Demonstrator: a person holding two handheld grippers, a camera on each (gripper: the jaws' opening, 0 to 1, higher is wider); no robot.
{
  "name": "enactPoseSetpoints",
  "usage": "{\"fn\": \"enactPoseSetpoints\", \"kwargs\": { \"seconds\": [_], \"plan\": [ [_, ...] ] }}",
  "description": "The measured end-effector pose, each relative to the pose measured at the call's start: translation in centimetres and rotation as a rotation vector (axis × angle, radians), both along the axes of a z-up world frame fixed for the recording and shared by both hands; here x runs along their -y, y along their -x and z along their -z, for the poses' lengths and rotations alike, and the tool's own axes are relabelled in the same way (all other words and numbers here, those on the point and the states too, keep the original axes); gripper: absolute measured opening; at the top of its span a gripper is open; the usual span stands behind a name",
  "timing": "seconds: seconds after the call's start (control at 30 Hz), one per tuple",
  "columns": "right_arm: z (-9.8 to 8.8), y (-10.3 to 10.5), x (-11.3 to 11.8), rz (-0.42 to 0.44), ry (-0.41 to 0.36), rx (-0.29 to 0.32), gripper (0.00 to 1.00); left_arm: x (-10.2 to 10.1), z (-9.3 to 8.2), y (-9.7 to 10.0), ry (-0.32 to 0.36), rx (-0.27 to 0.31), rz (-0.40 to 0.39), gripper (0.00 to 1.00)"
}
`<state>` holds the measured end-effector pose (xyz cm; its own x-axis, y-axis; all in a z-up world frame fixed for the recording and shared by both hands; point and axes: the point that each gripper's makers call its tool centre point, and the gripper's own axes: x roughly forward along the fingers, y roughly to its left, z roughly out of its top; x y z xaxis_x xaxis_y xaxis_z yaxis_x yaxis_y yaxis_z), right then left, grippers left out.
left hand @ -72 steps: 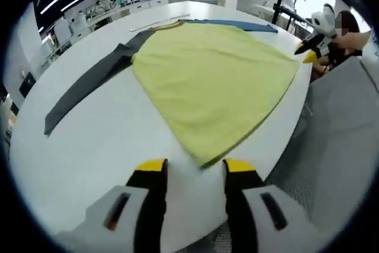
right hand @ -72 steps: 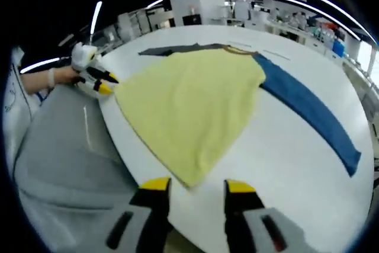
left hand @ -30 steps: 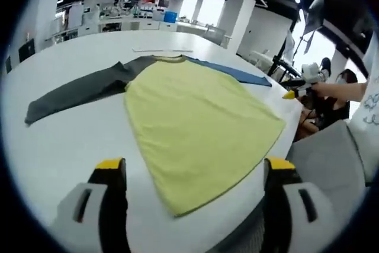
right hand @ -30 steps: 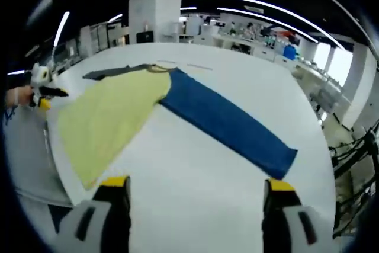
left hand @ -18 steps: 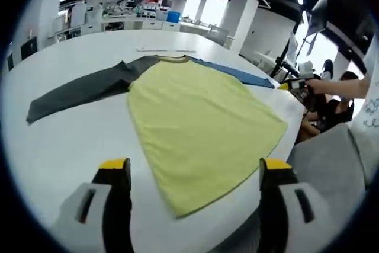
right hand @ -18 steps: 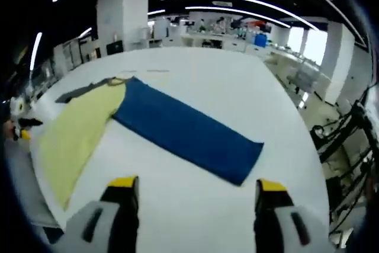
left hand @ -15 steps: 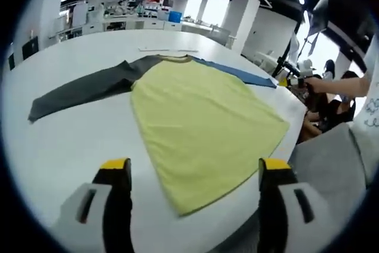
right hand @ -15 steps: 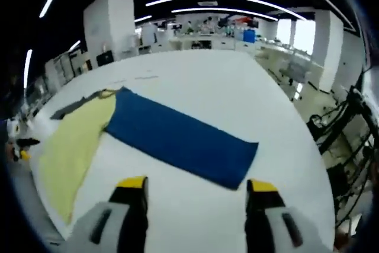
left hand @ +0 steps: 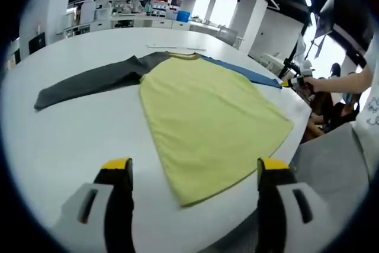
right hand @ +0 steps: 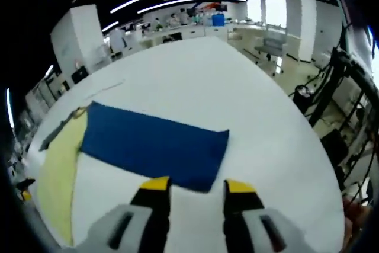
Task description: Fold the garment on the visible template until the final outline fits inside the template.
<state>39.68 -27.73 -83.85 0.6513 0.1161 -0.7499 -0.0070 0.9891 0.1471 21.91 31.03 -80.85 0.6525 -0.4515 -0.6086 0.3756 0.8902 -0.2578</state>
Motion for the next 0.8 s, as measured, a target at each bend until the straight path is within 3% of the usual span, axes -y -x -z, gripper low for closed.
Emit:
{"fn": "enactPoseSetpoints", "kwargs": {
  "seconds": [0.13,0.2,0.3,0.43,0.47,0.7,0.8],
  "plan": [
    [0.4,0.4,-0.2,-0.026,0.036,-0.016,0.21,0.1,0.3,0.3,-0.013,-0.009,0.013,0.81],
    [0.3,-0.2,-0.7,0.013,-0.037,0.013,0.21,0.3,0.3,0.4,-0.015,-0.006,0.019,0.82],
    [0.5,-0.9,0.3,0.039,-0.029,0.002,0.16,0.4,0.6,0.7,-0.015,-0.017,0.025,0.79],
    [0.4,-0.9,0.4,0.012,0.039,-0.003,0.08,0.4,0.7,0.8,-0.017,-0.025,0.025,0.78],
    [0.4,-0.8,0.6,-0.02,0.087,-0.011,0.06,0.5,0.7,0.8,-0.013,-0.026,0.022,0.78],
    [0.4,-1.6,-0.2,-0.042,0.104,-0.033,0.0,1.1,0.7,1.2,0.004,-0.021,0.015,0.78],
    [-0.2,-1.7,-0.9,-0.095,0.138,-0.026,0.0,1.1,0.8,1.4,0.001,-0.029,0.018,0.78]
  ]
}}
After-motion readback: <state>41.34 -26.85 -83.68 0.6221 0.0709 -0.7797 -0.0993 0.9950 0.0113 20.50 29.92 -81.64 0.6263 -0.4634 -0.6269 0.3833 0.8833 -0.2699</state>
